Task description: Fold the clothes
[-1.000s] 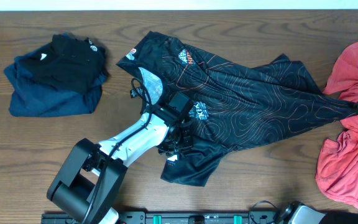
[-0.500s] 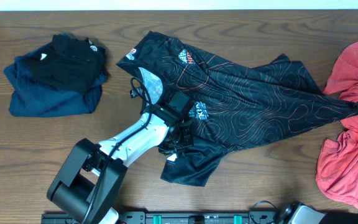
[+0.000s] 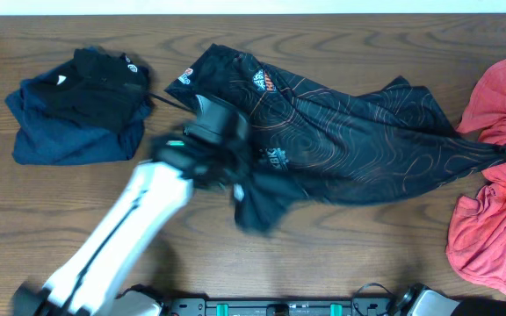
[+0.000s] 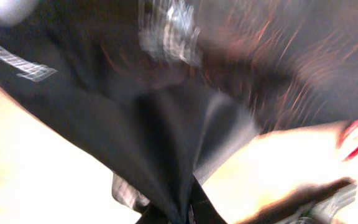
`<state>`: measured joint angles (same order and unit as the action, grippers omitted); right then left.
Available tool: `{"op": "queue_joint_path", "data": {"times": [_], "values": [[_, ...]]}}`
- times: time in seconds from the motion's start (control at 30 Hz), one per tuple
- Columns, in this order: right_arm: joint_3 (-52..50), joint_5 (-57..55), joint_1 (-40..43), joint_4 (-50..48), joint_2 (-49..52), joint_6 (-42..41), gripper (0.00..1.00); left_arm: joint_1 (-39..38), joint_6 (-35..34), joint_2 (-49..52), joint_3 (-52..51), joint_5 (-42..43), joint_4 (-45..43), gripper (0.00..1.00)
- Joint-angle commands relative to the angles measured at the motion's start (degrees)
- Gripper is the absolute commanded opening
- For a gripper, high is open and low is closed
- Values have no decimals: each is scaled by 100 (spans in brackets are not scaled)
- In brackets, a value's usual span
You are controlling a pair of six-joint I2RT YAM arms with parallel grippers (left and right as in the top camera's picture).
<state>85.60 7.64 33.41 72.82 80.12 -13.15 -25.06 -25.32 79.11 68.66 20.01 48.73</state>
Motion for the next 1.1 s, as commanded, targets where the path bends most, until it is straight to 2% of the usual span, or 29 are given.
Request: {"op": "queue_joint_path", "data": {"times": [0.0,0.27,0.47,0.63,0.83,1.07], "values": [[131,-74,35,-17,-35,149,1,778,474,-649,496,-365,195,6],[496,201,35,44,-42,251,1,2247,474,-1473,1578,-358,223,6],[1434,334,35,199,-52,254,1,2643,693,-1875,2472,-365,103,6],[2149,337,33,210,-52,254,1,2704,774,-1963,2634,-645,-168,6],[2267,358,15,160,39,321,1,2702,748,-1405,2634,-732,-251,6],[2264,352,-210,341,407,404,1,2667,748,-356,2632,597,483,6]]}}
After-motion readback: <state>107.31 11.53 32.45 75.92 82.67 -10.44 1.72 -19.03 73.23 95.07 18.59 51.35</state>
